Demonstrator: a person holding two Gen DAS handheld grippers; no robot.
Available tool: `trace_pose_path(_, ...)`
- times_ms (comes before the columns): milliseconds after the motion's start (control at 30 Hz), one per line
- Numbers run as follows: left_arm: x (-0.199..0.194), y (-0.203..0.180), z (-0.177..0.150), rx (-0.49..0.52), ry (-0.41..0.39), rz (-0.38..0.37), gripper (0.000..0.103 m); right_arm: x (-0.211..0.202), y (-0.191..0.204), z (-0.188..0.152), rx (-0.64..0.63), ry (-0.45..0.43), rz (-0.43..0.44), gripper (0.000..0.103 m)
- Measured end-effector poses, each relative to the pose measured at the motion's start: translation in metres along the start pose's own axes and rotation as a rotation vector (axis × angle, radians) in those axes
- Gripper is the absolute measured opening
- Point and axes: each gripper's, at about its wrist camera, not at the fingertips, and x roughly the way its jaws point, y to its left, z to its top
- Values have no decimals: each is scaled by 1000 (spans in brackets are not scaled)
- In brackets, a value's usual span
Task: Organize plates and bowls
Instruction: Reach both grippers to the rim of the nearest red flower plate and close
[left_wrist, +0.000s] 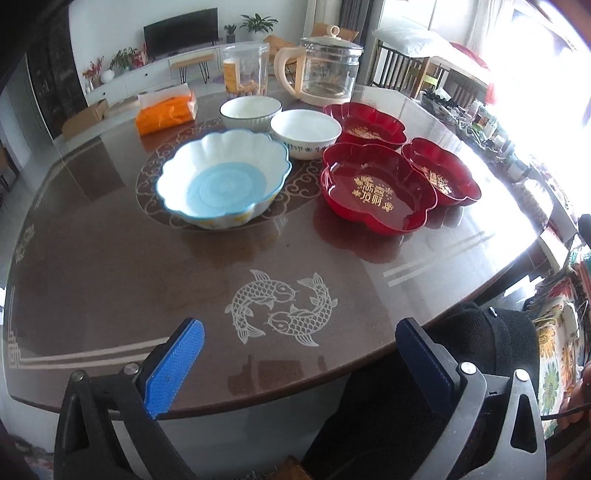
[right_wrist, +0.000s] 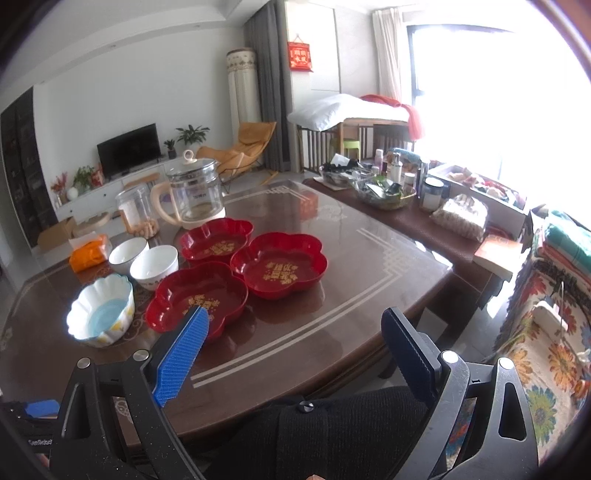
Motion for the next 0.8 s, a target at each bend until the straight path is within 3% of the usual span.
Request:
trace_pose_path(100, 4, 4, 24, -5, -36, -40, 103, 9, 1, 1, -4, 2, 172, 96)
trace_pose_path(200, 24, 3, 55, 18, -22, -74, 103, 40, 0, -1, 27, 167, 275, 96)
trace_pose_path(400, 92, -20, 126, 111, 25, -51, 103, 119, -20, -3, 162, 484, 281, 96)
trace_pose_path(500, 128, -26, 148, 102, 100, -90, 97, 145, -20, 1, 148, 535, 304, 96)
trace_pose_path(633, 163, -27, 162, 59, 170, -115, 77, 180, -17, 5, 211, 626, 364, 96)
trace_pose_path(800, 180, -33, 168, 50, 174, -111, 73, 215, -11, 0, 209, 679, 334, 94)
